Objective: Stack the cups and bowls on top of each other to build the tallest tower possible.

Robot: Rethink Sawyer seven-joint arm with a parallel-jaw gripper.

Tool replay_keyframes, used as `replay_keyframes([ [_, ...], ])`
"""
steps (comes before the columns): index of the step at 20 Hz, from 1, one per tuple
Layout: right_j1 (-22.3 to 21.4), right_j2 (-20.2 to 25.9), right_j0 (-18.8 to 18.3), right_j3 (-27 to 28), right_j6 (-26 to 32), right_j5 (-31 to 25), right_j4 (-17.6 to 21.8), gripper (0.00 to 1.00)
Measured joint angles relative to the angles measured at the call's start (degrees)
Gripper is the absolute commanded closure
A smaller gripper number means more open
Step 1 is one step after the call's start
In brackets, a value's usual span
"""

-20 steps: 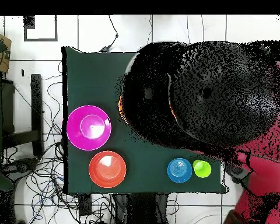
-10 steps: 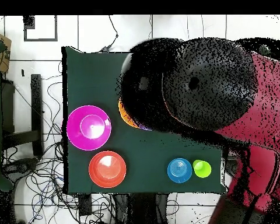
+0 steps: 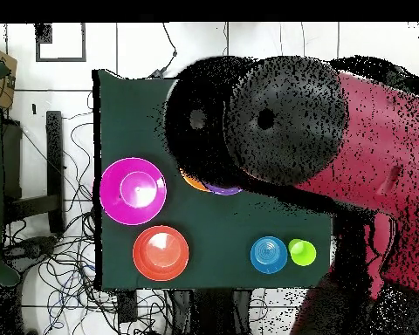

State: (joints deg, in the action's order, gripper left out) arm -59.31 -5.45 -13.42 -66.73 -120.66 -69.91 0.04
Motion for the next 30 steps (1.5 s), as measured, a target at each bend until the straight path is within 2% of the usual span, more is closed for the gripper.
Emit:
replay_keyframes([
  [17, 0.0, 0.0, 0.0, -6.1, 0.0, 1.4, 0.0, 0.0],
  [30, -0.6, 0.0, 0.0, -11.1, 0.0, 10.9, -0.1, 0.0],
])
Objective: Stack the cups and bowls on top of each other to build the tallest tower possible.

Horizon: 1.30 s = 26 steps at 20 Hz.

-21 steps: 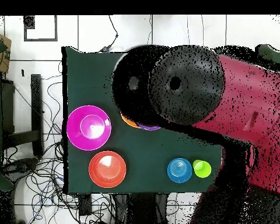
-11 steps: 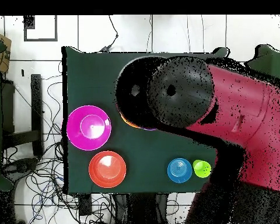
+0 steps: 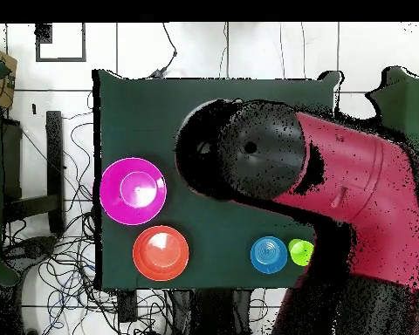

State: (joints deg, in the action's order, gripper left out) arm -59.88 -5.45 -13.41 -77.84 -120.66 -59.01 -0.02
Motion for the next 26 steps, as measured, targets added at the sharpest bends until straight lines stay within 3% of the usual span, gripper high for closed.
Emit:
replay_keyframes([
  [9, 0.0, 0.0, 0.0, -4.2, 0.0, 7.0, -0.2, 0.0],
  [19, 0.0, 0.0, 0.1, -5.9, 0.0, 7.8, -1.1, 0.0],
  [24, -0.8, -0.9, 2.6, -7.8, -0.1, 7.8, -3.3, 0.0],
  [26, -1.3, -1.5, 5.3, -8.9, -0.7, 7.8, -4.7, 0.0],
])
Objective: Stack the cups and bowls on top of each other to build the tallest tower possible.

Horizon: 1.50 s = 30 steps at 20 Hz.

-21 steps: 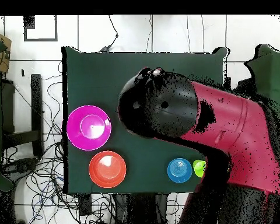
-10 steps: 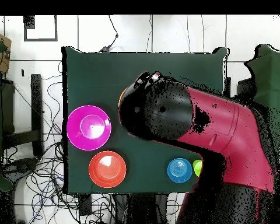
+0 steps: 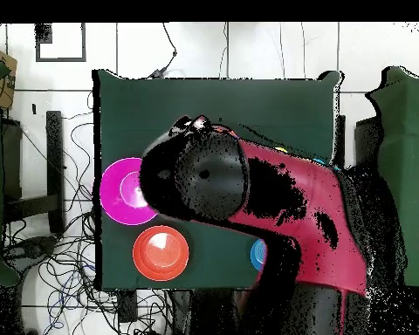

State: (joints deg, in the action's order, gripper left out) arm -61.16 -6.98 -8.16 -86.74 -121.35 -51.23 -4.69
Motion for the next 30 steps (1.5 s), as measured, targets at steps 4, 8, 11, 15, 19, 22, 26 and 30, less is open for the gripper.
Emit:
replay_keyframes([
  [4, -0.7, -1.1, 4.9, -0.9, -2.5, 0.0, -1.7, 0.0],
  [8, -0.9, -1.9, 7.8, -1.1, -5.2, 0.0, -2.8, 0.0],
  [11, -0.9, -3.0, 10.6, -1.1, -9.1, 0.0, -4.4, 0.0],
  [15, -0.9, -3.9, 13.1, -1.1, -14.2, 0.0, -6.2, 0.0],
  [19, -0.9, -4.5, 14.2, -1.1, -17.4, -0.8, -6.7, 0.0],
  [22, -0.9, -5.0, 14.8, -1.1, -18.9, -1.7, -6.9, 0.0],
  [26, -1.1, -5.9, 16.1, -1.1, -20.3, -3.4, -7.4, 0.0],
  [30, -2.5, -6.9, 17.5, -1.1, -21.0, -6.6, -8.1, 0.0],
])
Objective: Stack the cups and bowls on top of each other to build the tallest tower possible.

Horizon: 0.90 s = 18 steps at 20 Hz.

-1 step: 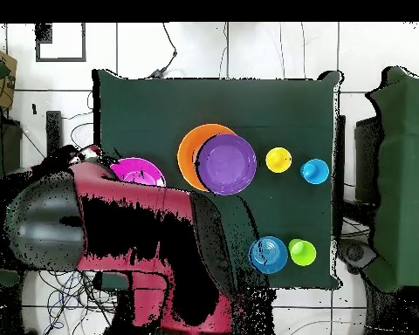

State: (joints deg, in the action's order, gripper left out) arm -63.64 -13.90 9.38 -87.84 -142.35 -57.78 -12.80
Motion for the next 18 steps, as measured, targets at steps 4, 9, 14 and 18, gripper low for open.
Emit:
replay_keyframes([
  [4, -2.0, -0.8, 1.6, 0.0, -0.5, -2.9, -0.4, 0.0],
  [9, -6.6, -2.5, 4.3, -1.3, -0.7, -6.1, -0.4, 0.0],
  [14, -11.0, -4.6, 6.5, -3.6, -0.7, -7.4, -0.4, 0.0],
  [18, -14.1, -5.9, 8.1, -5.5, -0.7, -8.1, -0.4, 0.0],
])
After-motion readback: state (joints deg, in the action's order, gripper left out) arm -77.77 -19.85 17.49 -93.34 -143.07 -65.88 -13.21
